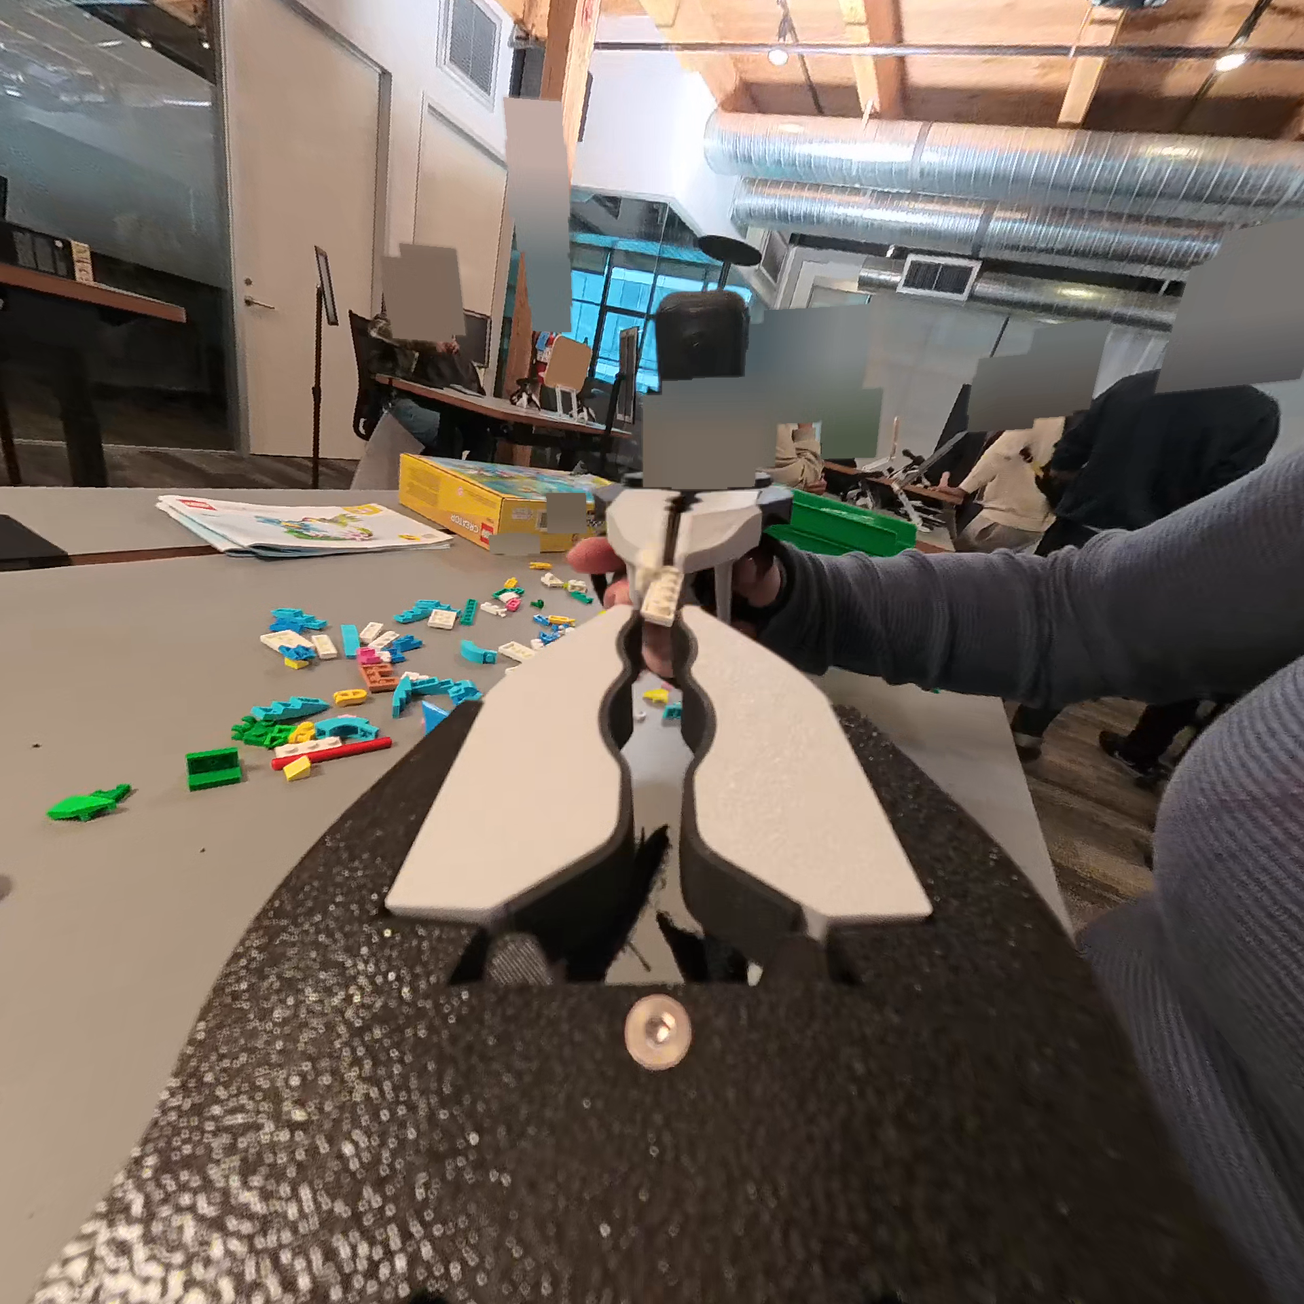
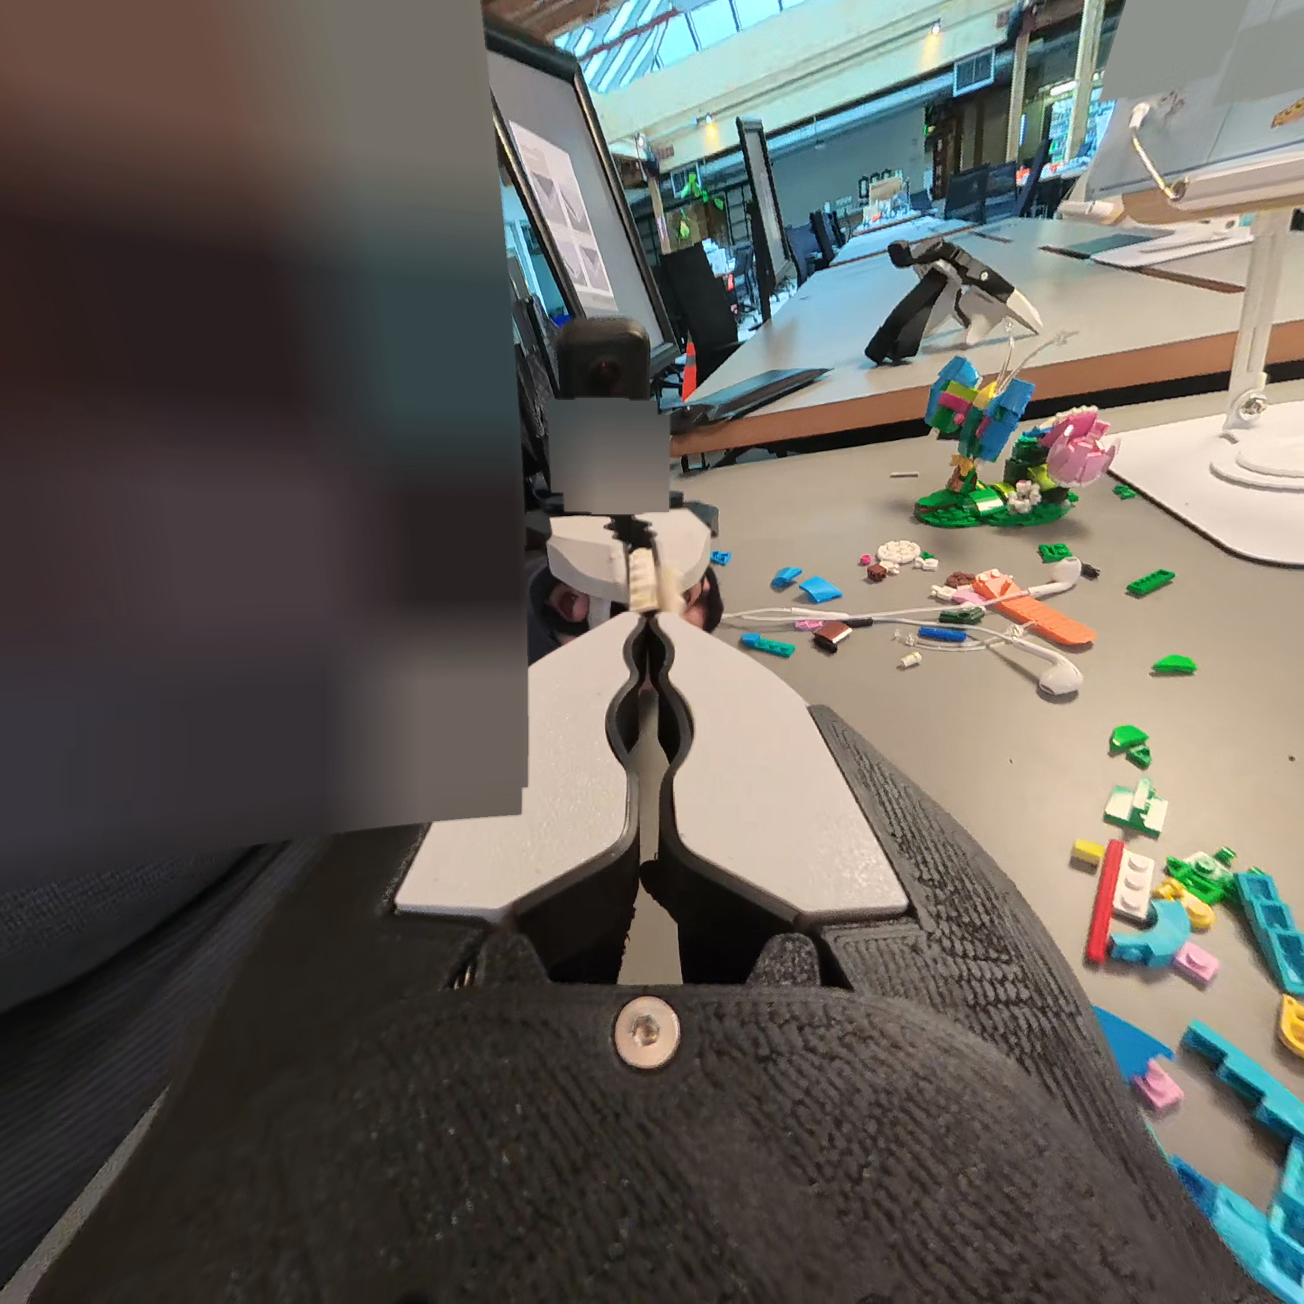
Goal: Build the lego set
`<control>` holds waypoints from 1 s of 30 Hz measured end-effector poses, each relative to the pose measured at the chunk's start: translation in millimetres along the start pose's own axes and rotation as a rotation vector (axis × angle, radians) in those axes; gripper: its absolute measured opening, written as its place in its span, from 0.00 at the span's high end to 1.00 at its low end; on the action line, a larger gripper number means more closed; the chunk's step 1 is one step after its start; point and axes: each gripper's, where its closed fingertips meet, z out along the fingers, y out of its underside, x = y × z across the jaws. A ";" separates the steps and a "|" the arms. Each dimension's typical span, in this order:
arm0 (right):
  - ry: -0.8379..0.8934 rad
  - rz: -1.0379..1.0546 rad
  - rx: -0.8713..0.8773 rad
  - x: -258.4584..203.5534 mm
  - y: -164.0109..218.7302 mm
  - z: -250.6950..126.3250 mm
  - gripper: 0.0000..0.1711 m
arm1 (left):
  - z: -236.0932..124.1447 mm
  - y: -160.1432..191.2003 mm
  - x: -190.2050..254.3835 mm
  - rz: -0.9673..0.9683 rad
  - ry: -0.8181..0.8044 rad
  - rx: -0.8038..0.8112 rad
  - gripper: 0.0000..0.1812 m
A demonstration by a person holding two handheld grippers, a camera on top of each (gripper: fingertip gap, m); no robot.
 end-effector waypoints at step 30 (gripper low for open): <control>0.335 -0.134 -1.005 99.8 108.8 -9.6 0.77 | -21.6 21.2 -55.3 0.169 -0.341 -0.200 0.96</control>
